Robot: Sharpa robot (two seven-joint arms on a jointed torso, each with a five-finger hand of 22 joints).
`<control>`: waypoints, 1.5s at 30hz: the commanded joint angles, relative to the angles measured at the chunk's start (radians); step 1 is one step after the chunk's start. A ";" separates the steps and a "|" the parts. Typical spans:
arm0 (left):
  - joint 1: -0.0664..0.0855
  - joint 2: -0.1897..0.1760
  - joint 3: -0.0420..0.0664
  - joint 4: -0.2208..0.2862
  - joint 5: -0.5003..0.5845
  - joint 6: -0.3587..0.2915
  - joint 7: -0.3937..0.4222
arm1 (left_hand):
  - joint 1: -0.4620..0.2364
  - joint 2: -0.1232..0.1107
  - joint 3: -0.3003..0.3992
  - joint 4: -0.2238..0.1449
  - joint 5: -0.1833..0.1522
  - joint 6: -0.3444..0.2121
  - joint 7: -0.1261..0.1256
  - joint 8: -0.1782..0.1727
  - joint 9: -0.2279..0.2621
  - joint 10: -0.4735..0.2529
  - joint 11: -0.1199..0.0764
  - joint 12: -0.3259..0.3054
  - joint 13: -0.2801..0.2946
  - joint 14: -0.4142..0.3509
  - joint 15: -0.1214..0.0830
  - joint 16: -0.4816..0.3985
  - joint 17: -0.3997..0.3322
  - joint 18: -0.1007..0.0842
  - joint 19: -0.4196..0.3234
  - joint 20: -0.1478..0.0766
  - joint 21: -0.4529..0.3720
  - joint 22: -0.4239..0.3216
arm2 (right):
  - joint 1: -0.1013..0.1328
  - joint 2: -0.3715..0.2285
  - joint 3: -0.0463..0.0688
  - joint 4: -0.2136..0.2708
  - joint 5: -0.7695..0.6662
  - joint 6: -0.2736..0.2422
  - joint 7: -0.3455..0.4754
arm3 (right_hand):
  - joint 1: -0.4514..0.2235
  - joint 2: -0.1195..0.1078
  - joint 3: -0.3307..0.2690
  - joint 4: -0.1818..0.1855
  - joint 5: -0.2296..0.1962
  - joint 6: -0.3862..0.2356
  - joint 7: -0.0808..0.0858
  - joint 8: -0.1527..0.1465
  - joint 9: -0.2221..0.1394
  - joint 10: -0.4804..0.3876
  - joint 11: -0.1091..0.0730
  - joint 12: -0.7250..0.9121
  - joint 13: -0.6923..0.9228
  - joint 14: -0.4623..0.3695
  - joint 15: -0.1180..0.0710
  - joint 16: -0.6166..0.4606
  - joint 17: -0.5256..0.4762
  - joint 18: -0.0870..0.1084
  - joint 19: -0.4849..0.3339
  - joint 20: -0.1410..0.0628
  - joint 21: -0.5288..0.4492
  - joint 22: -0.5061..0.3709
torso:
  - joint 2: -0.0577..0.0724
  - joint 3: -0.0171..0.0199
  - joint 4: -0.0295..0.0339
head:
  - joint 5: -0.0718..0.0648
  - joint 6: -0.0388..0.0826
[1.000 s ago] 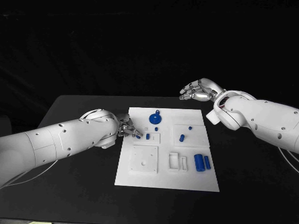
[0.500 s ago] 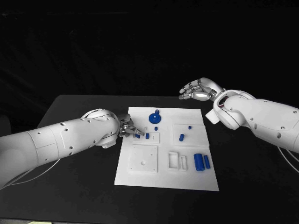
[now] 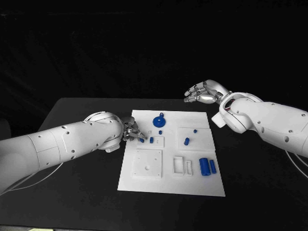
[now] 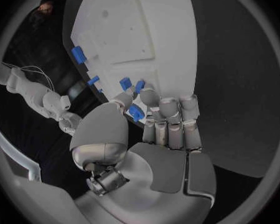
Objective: Assemble the parts on the task board
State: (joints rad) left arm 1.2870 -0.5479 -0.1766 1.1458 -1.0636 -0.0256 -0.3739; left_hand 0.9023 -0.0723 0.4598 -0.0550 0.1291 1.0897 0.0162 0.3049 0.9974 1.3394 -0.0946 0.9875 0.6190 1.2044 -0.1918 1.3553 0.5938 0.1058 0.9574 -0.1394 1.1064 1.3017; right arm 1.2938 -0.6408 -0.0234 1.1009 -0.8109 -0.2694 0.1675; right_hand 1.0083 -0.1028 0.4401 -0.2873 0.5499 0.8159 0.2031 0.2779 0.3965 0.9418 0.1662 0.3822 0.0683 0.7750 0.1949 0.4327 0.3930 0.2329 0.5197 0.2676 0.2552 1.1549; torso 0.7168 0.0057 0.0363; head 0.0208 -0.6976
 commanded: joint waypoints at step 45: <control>0.011 0.000 0.002 -0.009 0.054 0.142 0.009 | 0.004 0.176 0.066 -0.233 0.136 -0.019 0.000 0.080 0.016 0.007 0.000 0.015 -0.019 0.008 -0.002 0.014 -0.003 -0.029 0.016 -0.124 -0.006 0.012 | -0.002 0.005 0.001 -0.003 0.000 0.007 0.006 | -0.012 0.003 -0.003 0.000 0.006 -0.008 0.002 0.006 -0.002 0.002 0.000 -0.005 0.000 -0.008 0.000 0.004 -0.003 0.010 -0.003 0.003 -0.004 0.002 | 0.000 0.0005 -0.0003 | -0.003 -0.006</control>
State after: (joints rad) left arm 1.2973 -0.5517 -0.1731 1.1389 -1.0077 0.0440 -0.3669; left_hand 0.8271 0.0318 0.5068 -0.2719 0.2673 1.0770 0.0178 0.3790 1.0120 1.3427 -0.0913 0.9992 0.6002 1.2040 -0.1795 1.3632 0.5917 0.0926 0.9670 -0.1410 1.1027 1.3079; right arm 1.2920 -0.6364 -0.0234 1.0985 -0.8109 -0.2683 0.1678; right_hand 1.0043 -0.0988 0.4401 -0.2873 0.5499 0.8160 0.2030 0.2779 0.3964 0.9418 0.1662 0.3822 0.0683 0.7753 0.1945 0.4327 0.3913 0.2329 0.5197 0.2676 0.2552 1.1555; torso 0.7171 0.0062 0.0360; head 0.0171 -0.7033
